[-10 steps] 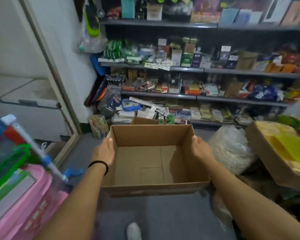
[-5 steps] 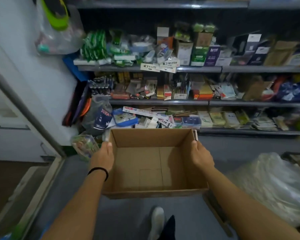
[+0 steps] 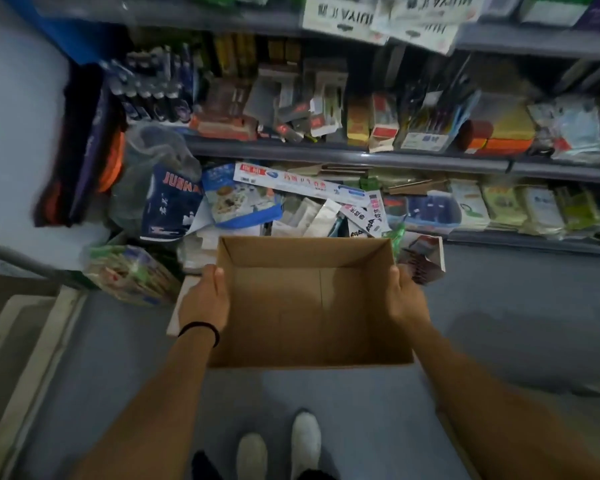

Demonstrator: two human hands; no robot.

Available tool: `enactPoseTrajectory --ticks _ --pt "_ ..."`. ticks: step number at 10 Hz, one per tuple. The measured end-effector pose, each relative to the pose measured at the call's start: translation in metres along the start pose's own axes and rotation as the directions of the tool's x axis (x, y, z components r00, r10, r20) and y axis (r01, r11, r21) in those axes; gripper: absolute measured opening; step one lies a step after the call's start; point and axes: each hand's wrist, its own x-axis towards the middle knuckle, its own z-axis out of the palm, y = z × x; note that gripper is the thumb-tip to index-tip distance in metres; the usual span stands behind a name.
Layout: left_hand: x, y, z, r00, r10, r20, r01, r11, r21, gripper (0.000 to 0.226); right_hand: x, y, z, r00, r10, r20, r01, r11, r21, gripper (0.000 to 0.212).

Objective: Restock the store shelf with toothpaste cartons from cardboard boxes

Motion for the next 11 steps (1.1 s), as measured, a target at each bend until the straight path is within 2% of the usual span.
enactPoseTrajectory --ticks 2,4,5,8,10,11 --pt "0.088 -0.037 0.085 0.998 -0.044 0.037 0.044 0.999 0.007 0.044 0.091 0.010 0.086 0.999 0.032 0.019 -0.031 0.998 -0.062 0.051" --pt "0.122 -0.065 0.154 0.997 -0.061 0.047 0.059 0.997 0.042 0.043 0.132 0.050 0.144 0.998 0.064 0.009 -0.063 0.993 -0.098 0.053" --pt "0.133 -0.068 0.166 0.997 -0.072 0.033 0.071 0.997 0.038 0.041 0.142 0.054 0.153 0.999 0.037 -0.014 -0.038 0.996 -0.083 0.051" --pt "0.121 -0.066 0.165 0.989 -0.098 0.107 0.094 0.994 0.047 0.041 0.135 0.057 0.150 0.994 0.086 0.072 -0.080 0.993 -0.087 0.050" --pt "0.114 -0.051 0.149 0.978 -0.120 0.173 0.109 0.991 0.075 0.050 0.125 0.037 0.130 0.994 0.022 0.107 0.000 0.980 -0.201 0.047" --pt "0.108 -0.036 0.133 0.978 -0.112 0.176 0.087 0.985 0.149 0.046 0.114 0.019 0.113 0.990 0.014 0.141 0.035 0.941 -0.337 0.049"
